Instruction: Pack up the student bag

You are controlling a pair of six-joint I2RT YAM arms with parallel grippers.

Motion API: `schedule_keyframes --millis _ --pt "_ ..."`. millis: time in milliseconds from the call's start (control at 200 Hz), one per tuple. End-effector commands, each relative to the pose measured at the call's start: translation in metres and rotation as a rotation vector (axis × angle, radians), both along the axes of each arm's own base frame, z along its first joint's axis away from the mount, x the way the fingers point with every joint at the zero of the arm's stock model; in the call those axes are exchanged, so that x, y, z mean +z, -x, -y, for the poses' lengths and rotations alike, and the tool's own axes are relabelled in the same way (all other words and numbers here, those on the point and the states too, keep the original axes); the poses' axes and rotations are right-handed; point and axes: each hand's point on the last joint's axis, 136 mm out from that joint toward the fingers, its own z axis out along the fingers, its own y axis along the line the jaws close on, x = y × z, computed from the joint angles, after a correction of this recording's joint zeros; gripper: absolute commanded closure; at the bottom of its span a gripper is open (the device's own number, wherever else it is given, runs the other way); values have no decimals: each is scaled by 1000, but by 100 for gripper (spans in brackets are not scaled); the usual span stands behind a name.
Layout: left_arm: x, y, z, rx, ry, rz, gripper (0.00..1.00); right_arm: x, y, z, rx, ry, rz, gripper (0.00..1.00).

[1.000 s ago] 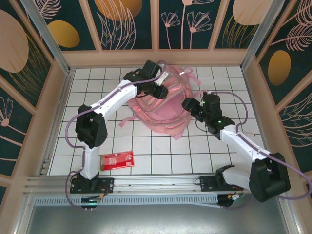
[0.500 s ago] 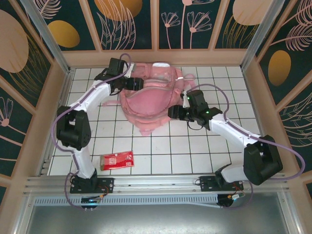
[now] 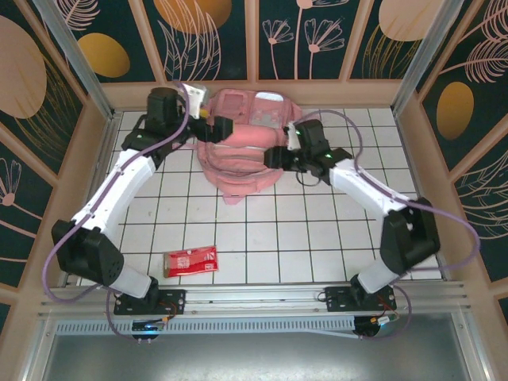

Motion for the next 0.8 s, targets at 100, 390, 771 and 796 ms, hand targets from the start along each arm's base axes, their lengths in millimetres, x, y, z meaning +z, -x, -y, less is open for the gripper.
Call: schedule_keyframes --millis 100,390,771,796 --pt "-58 -38 -71 400 -97 -112 1 26 -79 -91 -29 -291 175 43" --pt "-101 -11 -77 371 -116 -197 1 -64 -100 -174 110 -431 48 56" --pt "-101 -51 -12 28 -175 -28 10 -131 59 -56 122 -84 -114 57" --pt "-109 -56 -4 2 -205 -15 10 -129 65 -45 115 -53 -112 57"
